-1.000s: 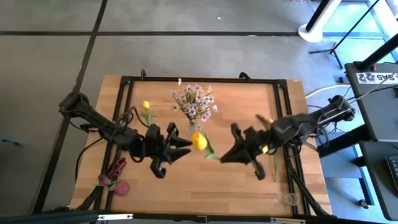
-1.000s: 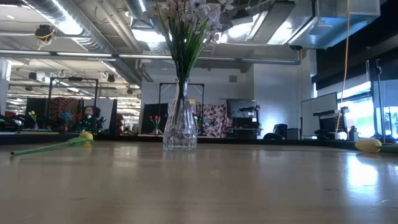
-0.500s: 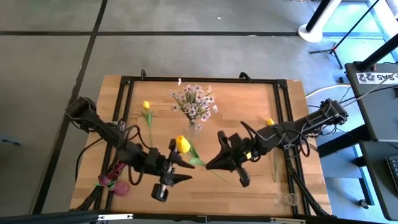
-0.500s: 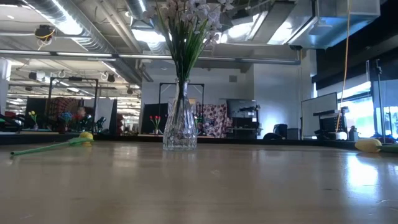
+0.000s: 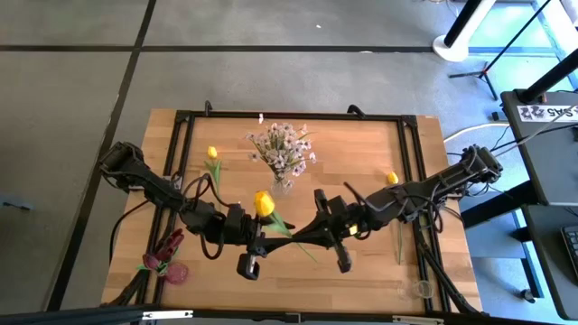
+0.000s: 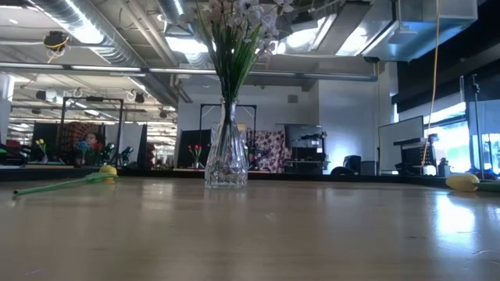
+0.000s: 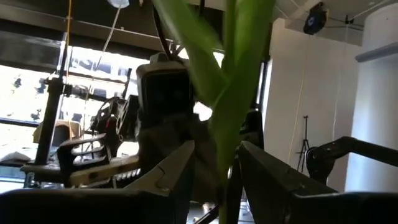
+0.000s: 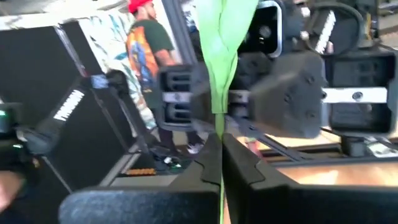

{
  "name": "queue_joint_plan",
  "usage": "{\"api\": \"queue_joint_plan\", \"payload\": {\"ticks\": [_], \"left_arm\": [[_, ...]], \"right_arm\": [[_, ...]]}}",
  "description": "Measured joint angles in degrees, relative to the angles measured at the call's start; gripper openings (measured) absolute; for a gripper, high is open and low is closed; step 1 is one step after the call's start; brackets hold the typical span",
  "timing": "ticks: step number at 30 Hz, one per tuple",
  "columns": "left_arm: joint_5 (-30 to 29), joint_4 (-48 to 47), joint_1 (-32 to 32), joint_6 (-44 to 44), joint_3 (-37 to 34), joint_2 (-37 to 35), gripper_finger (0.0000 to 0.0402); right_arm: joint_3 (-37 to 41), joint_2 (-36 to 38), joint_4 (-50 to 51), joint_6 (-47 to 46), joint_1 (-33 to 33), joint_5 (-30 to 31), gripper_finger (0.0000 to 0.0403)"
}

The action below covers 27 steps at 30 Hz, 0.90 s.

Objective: Sort flowers into vase by color
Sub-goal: Put the top yellow tulip into the bottom transparent vase

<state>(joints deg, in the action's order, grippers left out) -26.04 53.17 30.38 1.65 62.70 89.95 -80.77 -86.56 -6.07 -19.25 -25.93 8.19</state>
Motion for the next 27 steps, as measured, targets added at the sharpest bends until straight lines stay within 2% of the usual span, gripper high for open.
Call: {"api": "queue_joint_plan", "payload": {"ticks": [8,10,13,15,19,27], "left_arm": [[-0.76,0.13,-0.01,-0.29,0.00,0.00,0.0112],[-1.30,0.02,-0.01,-2.46,0.00,0.00,0.0088],[-1.92,0.04,0.17,-6.39,0.00,0.00,0.0030],[-2.89,0.04,0.54,-7.61,0.00,0.00,0.0012],[-4.44,-0.22,1.45,-7.57,0.00,-0.02,0.0006],[-6.43,-5.08,3.59,-7.59,0.00,-0.04,0.0004]], "right_arm": [[0.06,-0.02,0.25,1.19,0.10,1.33,0.0001],[0.06,-0.02,0.20,1.64,0.08,1.35,0.0006],[0.06,-0.02,0.19,1.73,0.08,1.42,0.0016],[0.06,-0.02,0.17,1.75,0.08,1.39,0.0029],[0.06,-0.02,0.42,1.92,0.08,0.83,0.0083],[0.02,5.10,9.04,0.20,0.08,-0.76,0.0244]]}}
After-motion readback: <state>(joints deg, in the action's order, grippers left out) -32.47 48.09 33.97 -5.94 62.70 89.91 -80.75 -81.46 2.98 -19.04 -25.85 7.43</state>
